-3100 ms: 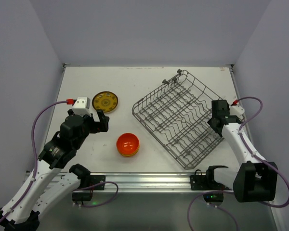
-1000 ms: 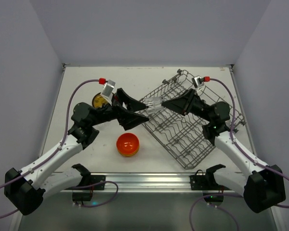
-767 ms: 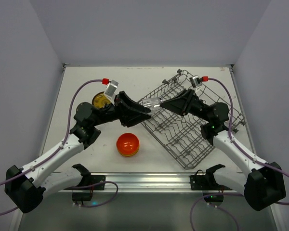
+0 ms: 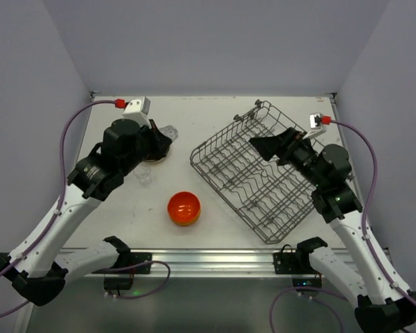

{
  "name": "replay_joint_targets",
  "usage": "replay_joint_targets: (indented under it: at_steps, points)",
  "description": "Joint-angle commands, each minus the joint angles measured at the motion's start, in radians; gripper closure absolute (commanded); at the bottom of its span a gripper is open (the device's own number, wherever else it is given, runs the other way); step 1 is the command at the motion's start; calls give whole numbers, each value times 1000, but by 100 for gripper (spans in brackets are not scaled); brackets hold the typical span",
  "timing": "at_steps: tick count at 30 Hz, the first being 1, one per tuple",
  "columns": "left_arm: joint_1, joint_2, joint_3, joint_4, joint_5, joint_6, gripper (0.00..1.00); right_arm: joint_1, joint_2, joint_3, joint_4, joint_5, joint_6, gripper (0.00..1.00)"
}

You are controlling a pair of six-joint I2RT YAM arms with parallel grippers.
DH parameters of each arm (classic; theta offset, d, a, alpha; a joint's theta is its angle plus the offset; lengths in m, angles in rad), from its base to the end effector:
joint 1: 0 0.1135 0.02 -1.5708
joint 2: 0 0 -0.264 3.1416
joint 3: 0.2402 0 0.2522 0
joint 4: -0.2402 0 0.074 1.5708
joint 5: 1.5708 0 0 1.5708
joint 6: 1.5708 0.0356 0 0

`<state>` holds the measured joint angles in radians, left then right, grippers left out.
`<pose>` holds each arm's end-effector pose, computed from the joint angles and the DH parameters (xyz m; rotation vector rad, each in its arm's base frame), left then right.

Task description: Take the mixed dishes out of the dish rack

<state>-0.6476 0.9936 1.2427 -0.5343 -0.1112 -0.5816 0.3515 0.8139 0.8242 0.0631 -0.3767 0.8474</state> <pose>0.1647 -0.1196 0.4225 -0.0166 1.9221 -0.7420 0.1737 0.0777 0.3758 0.0746 1.6332 1.2245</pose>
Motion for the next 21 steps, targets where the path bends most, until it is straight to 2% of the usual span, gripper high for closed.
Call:
replay_joint_targets:
  at_steps: [1, 3, 4, 7, 9, 12, 16, 21]
  points:
    - [80, 74, 72, -472, -248, 32, 100, -63, -50, 29, -321, 190, -195, 1]
    - [156, 76, 38, -492, -211, 64, 100, -101, -62, 26, -356, 174, -228, 1]
    - [269, 71, -7, -481, -97, 86, 100, -120, -59, 26, -379, 174, -237, 1]
    - [412, 92, -66, -470, 27, 144, 100, -140, -50, 7, -394, 176, -264, 1]
    - [427, 115, -74, -515, 8, 152, 100, -149, -41, -3, -396, 164, -289, 1]
    - [427, 135, -101, -532, 62, 155, 100, -152, -13, -16, -413, 171, -317, 1]
    - [442, 135, -181, -563, -83, 108, 100, -152, -7, -34, -395, 105, -312, 1]
    - [508, 212, -285, -501, -22, 71, 100, -151, -47, -56, -390, 130, -314, 1]
